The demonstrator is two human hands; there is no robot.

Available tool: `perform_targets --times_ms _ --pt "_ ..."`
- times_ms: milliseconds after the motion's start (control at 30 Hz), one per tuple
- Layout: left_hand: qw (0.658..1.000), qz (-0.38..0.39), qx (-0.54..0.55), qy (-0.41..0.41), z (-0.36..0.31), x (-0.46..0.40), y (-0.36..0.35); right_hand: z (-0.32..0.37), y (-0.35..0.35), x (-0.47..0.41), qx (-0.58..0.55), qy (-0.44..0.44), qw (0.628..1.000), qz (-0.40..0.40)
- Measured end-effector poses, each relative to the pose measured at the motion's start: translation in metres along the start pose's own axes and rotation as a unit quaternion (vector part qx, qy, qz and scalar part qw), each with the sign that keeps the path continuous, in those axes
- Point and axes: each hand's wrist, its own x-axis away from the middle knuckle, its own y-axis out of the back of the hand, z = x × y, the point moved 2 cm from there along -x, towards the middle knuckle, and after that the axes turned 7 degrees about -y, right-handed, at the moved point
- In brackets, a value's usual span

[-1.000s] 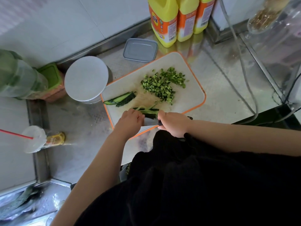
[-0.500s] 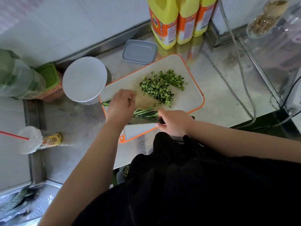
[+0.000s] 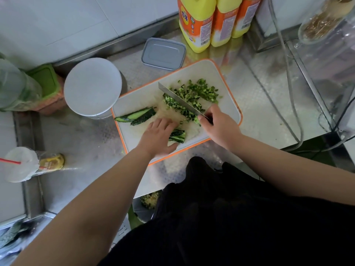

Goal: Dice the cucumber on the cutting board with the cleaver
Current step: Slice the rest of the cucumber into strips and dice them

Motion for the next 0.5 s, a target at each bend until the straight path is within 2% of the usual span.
perform_targets --times_ms 133,233,367,500 --pt "0.999 -0.029 -0.016 0.012 0.0 -0.004 -0.006 -0.004 -0.002 0.005 0.019 -0.003 1.0 0.018" --pt "0.997 -0.06 -0.006 0.055 -0.004 -0.005 -0.011 -0.005 -0.002 0.007 0.033 0.01 0.999 0.026" --pt "0.98 -0.06 0.027 0.185 -0.017 -0.007 -0.015 -0.002 -0.003 0.006 0.028 0.007 0.999 0.034" --pt "0.939 -0.066 0.095 0.322 -0.033 -0.006 -0.015 0.005 -0.005 0.006 0.021 0.008 0.999 0.031"
